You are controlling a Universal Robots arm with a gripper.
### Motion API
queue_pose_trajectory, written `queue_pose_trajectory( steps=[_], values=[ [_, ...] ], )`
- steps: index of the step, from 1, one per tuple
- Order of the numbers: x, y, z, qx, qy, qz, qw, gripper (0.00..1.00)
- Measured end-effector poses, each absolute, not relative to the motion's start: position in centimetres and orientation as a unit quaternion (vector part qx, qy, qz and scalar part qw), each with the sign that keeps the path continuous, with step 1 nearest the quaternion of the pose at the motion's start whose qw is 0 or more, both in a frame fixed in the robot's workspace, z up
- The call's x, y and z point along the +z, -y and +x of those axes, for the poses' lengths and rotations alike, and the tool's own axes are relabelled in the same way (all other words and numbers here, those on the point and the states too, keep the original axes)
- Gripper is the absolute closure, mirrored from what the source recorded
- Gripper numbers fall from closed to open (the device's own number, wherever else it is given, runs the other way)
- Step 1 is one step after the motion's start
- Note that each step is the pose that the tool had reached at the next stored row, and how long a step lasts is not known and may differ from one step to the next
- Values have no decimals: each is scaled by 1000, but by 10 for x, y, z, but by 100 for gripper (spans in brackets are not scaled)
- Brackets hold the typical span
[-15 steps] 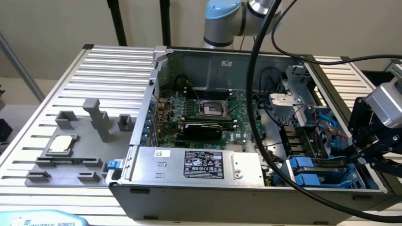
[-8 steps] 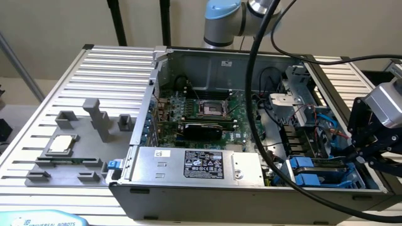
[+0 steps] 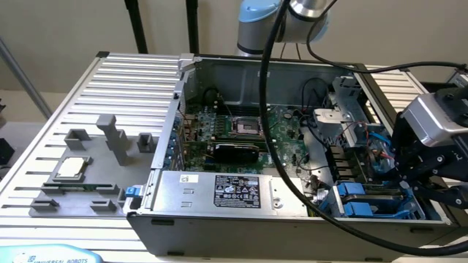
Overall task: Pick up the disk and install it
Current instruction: 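Insert the first disk wire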
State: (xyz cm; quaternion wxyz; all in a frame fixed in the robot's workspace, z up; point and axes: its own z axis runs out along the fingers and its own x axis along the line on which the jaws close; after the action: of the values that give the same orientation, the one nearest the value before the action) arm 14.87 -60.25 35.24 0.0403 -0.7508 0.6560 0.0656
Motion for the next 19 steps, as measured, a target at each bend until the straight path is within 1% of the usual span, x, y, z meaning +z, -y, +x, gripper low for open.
queue_pose_trajectory(
  steps=[7, 19],
  values=[
    [349, 601, 144, 54, -661, -748, 27, 84],
    [345, 597, 144, 52, -686, -725, 28, 84]
  ],
)
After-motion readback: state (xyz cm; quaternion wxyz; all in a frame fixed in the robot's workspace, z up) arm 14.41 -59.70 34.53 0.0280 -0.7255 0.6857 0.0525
